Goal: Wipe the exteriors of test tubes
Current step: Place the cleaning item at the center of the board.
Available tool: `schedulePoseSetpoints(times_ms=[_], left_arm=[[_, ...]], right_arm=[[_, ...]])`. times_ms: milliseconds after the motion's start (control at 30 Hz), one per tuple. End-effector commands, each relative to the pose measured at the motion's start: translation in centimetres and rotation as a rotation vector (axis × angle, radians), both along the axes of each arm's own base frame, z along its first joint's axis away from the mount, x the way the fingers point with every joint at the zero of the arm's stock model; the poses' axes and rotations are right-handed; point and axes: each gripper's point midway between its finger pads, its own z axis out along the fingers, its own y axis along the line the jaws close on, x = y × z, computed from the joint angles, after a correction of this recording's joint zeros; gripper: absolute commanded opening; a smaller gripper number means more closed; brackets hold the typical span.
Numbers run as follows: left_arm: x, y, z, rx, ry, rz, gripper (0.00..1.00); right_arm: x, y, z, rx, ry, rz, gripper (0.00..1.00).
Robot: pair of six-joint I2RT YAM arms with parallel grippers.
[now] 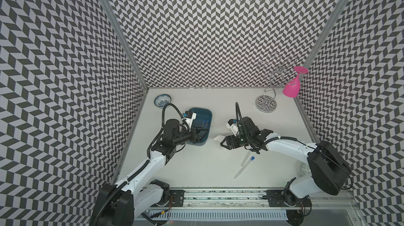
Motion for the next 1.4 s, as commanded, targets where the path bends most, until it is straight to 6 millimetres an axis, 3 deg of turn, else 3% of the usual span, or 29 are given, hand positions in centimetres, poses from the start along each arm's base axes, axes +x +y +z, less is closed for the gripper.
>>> schedulePoseSetpoints(times_ms=[0, 133, 267, 667, 767, 933, 1100, 1233, 1367], left_arm=[[-1.5, -2.6, 0.7, -0.031, -0.041, -0.101, 0.58], [-3.5, -5.6, -0.2, -0.046, -0.015, -0.199, 0.60], [-4.4, -7.1, -0.9, -0.070, -0.011, -0.246, 0.63], [-4.0, -9.5, -2.6, -0.051, 0.023, -0.331, 0.60], [-4.2, -9.9, -2.7, -0.054, 0.029, -0.351, 0.52], [-4.4, -10.4, -3.6, -0.046, 0.055, -0.361, 0.18], [-4.3, -10.3, -3.6, -0.044, 0.050, -0.348, 0.01], [-3.6, -9.9, -4.1, -0.011, 0.058, -0.295, 0.00], [-2.7, -9.0, -4.3, 0.032, 0.058, -0.212, 0.01]], right_arm=[[-0.4, 0.5, -0.2, 0.028, -0.009, 0.039, 0.67], [-0.9, 0.1, -0.1, 0.050, -0.016, 0.023, 0.65], [-1.5, -0.3, 0.8, 0.065, -0.051, 0.037, 0.64], [-3.2, -1.7, 2.5, 0.047, -0.121, 0.109, 0.62], [-3.2, -1.7, 2.7, 0.045, -0.124, 0.109, 0.61], [-3.0, -1.4, 3.2, 0.059, -0.135, 0.112, 0.61], [-2.9, -1.3, 3.9, 0.068, -0.147, 0.110, 0.60], [-2.6, -1.8, 4.6, 0.062, -0.166, 0.086, 0.60], [-1.2, -3.6, 5.0, 0.003, -0.186, -0.008, 0.59]])
